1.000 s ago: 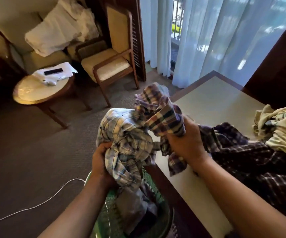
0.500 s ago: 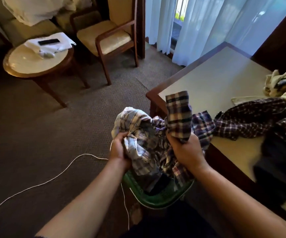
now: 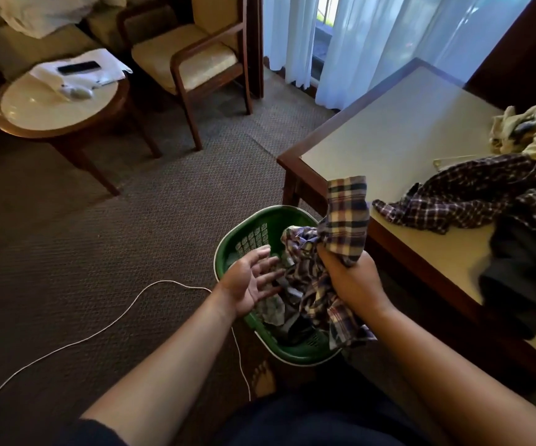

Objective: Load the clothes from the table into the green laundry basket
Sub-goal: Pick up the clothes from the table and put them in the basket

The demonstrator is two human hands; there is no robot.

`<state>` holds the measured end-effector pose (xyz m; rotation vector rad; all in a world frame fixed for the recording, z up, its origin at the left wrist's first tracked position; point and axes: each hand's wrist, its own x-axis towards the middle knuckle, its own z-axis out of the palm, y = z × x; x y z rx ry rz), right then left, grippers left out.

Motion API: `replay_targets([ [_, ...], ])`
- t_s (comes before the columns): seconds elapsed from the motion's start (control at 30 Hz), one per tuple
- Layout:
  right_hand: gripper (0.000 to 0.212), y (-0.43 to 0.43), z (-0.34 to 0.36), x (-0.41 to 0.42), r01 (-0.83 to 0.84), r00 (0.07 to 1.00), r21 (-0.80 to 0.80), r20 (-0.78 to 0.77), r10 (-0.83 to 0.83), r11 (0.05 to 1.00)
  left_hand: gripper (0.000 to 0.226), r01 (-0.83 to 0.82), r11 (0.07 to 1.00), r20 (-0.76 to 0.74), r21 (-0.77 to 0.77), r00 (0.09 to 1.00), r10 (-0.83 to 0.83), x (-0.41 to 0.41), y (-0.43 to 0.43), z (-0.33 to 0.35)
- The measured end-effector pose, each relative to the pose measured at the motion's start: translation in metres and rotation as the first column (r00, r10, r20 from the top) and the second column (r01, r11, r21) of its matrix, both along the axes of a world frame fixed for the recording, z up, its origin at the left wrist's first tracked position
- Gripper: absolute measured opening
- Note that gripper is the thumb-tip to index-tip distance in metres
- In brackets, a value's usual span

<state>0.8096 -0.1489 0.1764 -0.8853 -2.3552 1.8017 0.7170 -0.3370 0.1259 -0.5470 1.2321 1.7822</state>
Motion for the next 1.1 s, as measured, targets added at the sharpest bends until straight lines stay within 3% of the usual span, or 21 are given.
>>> replay_targets([
  [0.27,0.009,-0.002,0.005,-0.009,-0.050,0.998,-0.038,-0.045,0.048,0.998,0.035,-0.036,0.999,-0.025,0.023,0.999,0.036,0.010,0.001,0.007],
  [0.43,0.023,0.007,-0.005,-0.004,-0.128,0.992,0.019,-0.002,0.128,0.992,0.031,0.010,1.000,-0.090,0.007,0.996,-0.009,0.012,0.009,0.007],
  [0.53,0.033,0.015,-0.017,0.001,-0.221,0.965,0.092,0.164,0.204,0.971,0.032,-0.016,0.999,-0.122,-0.049,0.992,0.010,0.014,0.015,0.000],
  [0.63,0.066,0.020,-0.027,0.011,-0.306,0.906,0.119,0.343,0.250,0.945,0.026,-0.037,0.991,-0.159,-0.131,0.987,0.016,0.014,0.018,-0.008],
  [0.7,0.073,0.021,-0.033,0.020,-0.336,0.887,0.176,0.389,0.249,0.925,0.025,-0.047,0.989,-0.165,-0.139,0.986,0.024,0.016,0.019,-0.011],
  [1.1,0.060,0.022,-0.029,0.034,-0.278,0.938,0.203,0.267,0.220,0.939,0.035,0.055,0.994,-0.220,-0.099,0.972,-0.076,0.027,0.046,-0.003],
])
